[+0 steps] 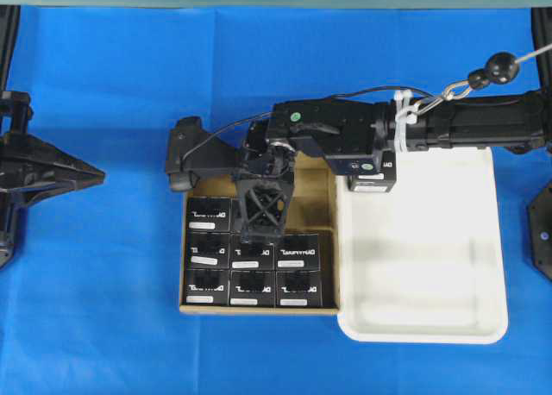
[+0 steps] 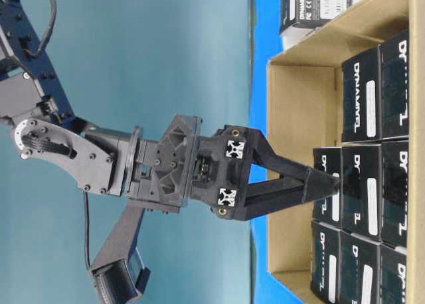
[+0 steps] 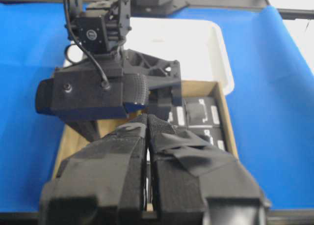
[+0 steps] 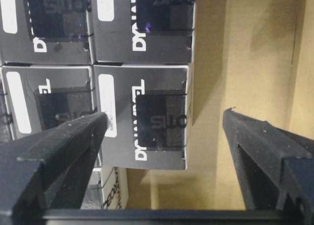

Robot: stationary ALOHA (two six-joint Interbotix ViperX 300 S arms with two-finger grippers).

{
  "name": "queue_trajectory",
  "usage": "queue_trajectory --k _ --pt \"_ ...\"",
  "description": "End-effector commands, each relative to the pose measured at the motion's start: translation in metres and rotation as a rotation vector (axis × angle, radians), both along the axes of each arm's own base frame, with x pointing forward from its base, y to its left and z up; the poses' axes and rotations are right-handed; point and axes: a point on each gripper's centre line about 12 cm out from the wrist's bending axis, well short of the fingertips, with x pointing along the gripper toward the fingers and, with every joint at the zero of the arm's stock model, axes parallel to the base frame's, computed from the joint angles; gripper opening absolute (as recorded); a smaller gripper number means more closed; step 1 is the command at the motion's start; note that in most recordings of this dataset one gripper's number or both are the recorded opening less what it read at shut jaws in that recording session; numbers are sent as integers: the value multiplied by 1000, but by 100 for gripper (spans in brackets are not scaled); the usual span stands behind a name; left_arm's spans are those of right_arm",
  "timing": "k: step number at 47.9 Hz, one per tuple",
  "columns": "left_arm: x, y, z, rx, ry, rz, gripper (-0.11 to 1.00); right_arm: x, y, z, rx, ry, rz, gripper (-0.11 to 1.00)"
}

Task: Pick the box from inside the cardboard box.
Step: 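Lower the right gripper around the black box and close on it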

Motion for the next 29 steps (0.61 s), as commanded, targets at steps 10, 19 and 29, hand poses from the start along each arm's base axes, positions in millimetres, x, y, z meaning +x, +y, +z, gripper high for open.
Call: queue_trajectory --k 10,19,29 --pt "1 2 5 3 -12 7 2 2 -17 -3 -5 -19 -36 97" --pt "1 2 5 3 -14 7 2 1 -28 -6 -13 -19 -34 97" --pt "1 2 5 3 -14 7 2 0 -33 -6 -19 -17 -17 97"
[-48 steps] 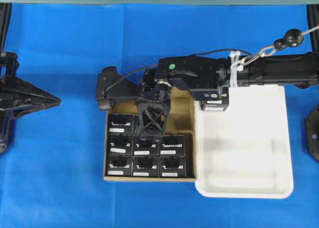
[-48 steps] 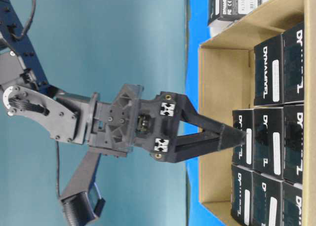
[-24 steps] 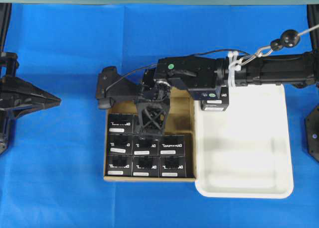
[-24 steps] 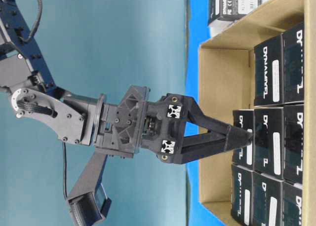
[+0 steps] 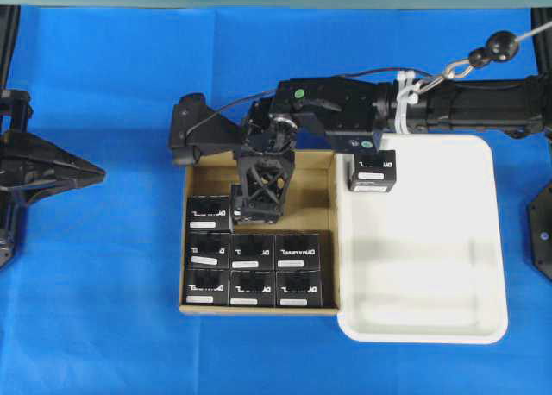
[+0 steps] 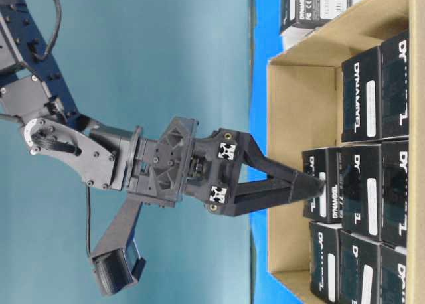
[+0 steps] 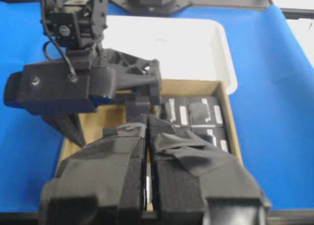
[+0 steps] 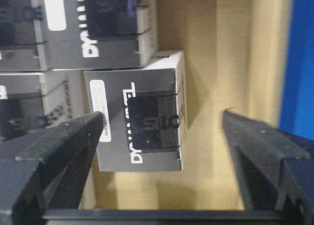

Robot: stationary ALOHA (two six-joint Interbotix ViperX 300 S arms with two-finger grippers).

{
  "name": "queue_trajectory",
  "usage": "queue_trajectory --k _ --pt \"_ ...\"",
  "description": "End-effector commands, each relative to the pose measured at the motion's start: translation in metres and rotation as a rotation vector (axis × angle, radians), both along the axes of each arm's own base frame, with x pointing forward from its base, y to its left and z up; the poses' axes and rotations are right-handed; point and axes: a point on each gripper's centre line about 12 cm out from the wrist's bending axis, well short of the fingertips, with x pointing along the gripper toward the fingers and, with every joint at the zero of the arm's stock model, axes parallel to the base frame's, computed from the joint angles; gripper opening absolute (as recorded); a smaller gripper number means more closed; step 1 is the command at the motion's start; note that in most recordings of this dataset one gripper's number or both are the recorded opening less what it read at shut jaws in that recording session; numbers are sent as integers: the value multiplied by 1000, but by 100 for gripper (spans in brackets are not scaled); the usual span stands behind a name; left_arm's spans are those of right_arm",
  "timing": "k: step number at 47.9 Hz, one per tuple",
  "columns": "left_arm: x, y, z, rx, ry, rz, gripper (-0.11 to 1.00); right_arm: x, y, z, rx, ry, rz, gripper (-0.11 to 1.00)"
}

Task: Pick the box from inside the cardboard box.
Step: 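Lower the right gripper around the black box and close on it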

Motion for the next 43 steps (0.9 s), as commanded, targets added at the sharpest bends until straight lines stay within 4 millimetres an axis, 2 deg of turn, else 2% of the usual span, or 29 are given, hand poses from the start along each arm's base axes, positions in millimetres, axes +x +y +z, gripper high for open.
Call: queue_trajectory --k 1,10,17,22,43 --pt "1 1 6 2 -17 3 2 1 -3 -5 -1 6 -3 97" --pt "1 1 6 2 -17 3 2 2 1 1 10 0 -3 97" --pt "0 1 8 0 -25 3 2 5 2 27 16 -35 3 97" --pt "-2 1 10 0 -34 3 2 6 5 34 18 -31 17 97" --pt "-4 1 14 1 -52 3 2 6 21 25 17 -27 47 97"
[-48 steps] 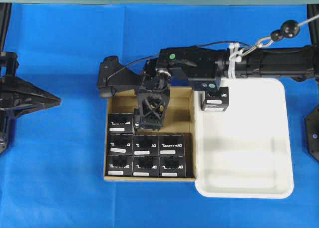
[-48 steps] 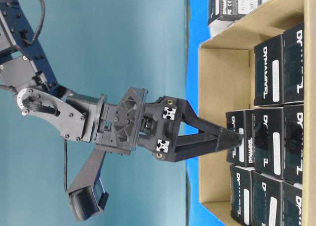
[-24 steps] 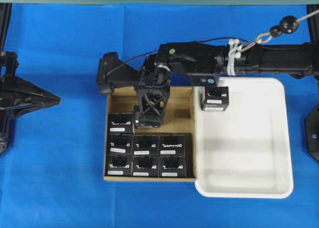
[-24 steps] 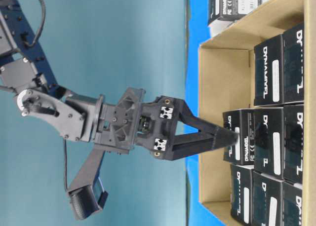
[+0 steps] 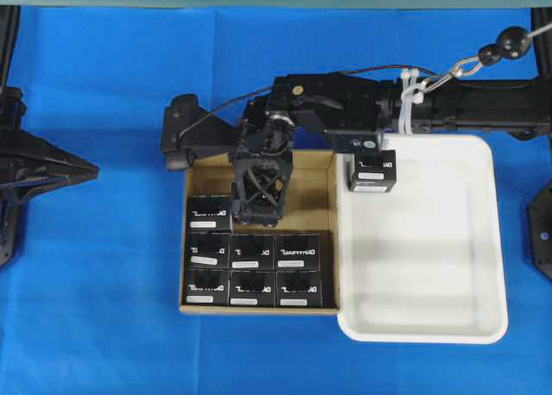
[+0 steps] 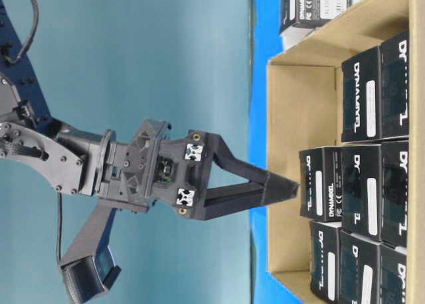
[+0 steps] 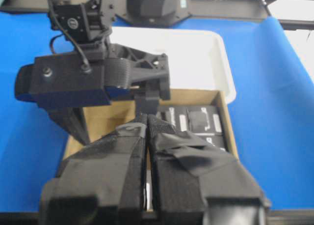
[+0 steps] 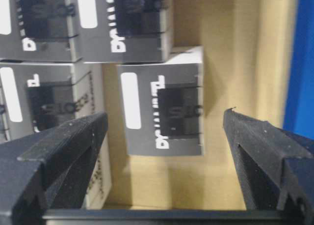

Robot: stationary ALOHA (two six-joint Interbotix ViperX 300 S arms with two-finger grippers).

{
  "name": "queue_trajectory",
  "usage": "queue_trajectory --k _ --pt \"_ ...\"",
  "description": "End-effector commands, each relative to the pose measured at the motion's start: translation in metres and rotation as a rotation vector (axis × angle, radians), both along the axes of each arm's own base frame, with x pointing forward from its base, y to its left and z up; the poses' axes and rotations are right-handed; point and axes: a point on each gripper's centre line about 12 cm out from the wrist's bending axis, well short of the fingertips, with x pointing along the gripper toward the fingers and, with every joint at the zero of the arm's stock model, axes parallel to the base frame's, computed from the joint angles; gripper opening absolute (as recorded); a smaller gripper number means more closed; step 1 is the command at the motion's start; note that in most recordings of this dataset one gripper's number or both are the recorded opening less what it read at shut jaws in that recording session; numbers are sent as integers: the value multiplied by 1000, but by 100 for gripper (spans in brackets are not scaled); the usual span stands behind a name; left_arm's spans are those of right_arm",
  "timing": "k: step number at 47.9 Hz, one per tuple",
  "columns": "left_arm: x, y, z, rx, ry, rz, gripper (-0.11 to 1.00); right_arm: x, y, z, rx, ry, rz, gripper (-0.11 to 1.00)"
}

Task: Pick the box from inside the cardboard box.
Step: 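Lower the right gripper around the black box and close on it, then lift the black box out of the cardboard box with the right gripper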

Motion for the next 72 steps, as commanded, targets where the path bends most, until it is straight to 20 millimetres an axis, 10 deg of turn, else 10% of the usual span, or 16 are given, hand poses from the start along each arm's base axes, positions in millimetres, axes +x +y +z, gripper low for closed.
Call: queue_trajectory --k 1,40,50,58,72 --pt "1 0 8 -1 -23 2 2 2 4 -2 -2 -19 3 97" --pt "1 1 7 2 -20 3 2 1 8 -51 -40 -35 33 97" --pt "1 1 7 2 -18 4 2 1 5 -52 -57 -41 32 91" --pt "1 1 6 3 -15 7 2 2 5 -49 -56 -38 33 66" --pt "1 2 6 2 -17 9 2 1 1 -10 -43 -28 41 65"
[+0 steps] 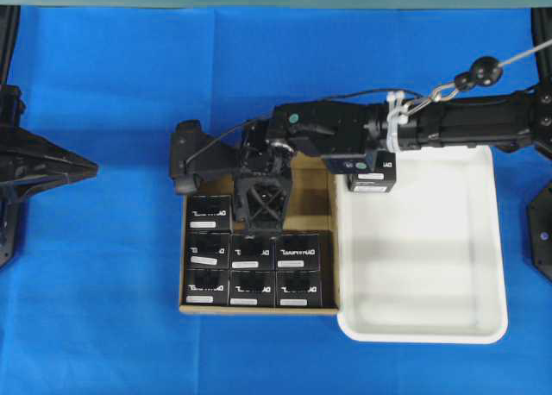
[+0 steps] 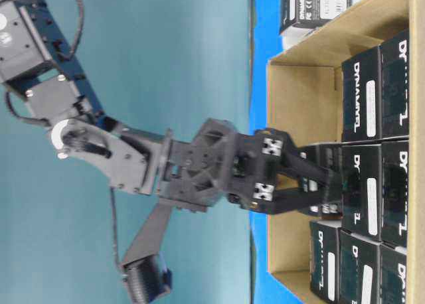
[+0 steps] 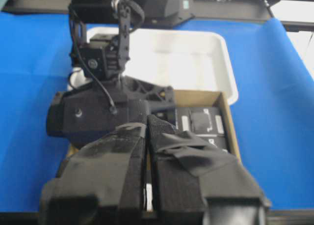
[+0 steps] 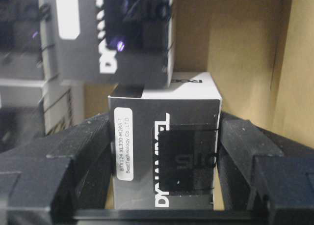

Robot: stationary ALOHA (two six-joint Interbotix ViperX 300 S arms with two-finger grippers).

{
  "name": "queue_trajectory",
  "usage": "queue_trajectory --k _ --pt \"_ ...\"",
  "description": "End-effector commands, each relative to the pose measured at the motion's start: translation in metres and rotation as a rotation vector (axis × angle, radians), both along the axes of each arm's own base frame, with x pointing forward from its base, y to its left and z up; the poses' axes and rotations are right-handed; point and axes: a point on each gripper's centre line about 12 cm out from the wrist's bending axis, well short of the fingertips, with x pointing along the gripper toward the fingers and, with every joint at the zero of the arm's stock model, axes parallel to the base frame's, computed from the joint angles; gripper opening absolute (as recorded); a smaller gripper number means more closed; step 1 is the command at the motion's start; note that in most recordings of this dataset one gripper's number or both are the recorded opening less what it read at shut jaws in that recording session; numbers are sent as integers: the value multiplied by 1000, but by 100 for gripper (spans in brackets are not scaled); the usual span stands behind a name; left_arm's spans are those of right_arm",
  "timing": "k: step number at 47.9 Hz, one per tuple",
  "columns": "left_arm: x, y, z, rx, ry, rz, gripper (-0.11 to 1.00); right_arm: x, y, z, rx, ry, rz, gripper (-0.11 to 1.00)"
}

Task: Pick the box from inside the cardboard box.
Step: 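Lift the black box out of the cardboard box with the right gripper, then carry the black box right and lower it into the white tray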

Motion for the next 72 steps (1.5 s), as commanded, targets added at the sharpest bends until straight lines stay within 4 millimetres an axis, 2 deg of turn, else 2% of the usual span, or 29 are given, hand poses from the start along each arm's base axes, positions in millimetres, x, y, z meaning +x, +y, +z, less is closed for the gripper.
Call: queue_trajectory --k 1,17,26,34,43,57,72 --pt "2 0 6 3 -15 1 2 3 -3 29 0 -31 -2 65" --pt "0 1 3 1 23 4 2 -12 -26 111 21 -6 -11 65" --pt "0 1 3 1 26 4 2 -37 -34 154 25 7 -13 65" --pt "0 1 3 1 26 4 2 -64 -35 179 28 12 -21 65" --pt "0 1 5 1 21 4 2 -99 -29 178 45 76 -29 65" --pt "0 1 7 1 17 4 2 -155 -21 148 68 131 -107 65" --pt "0 1 7 3 15 4 2 -208 -18 108 -6 151 -124 65"
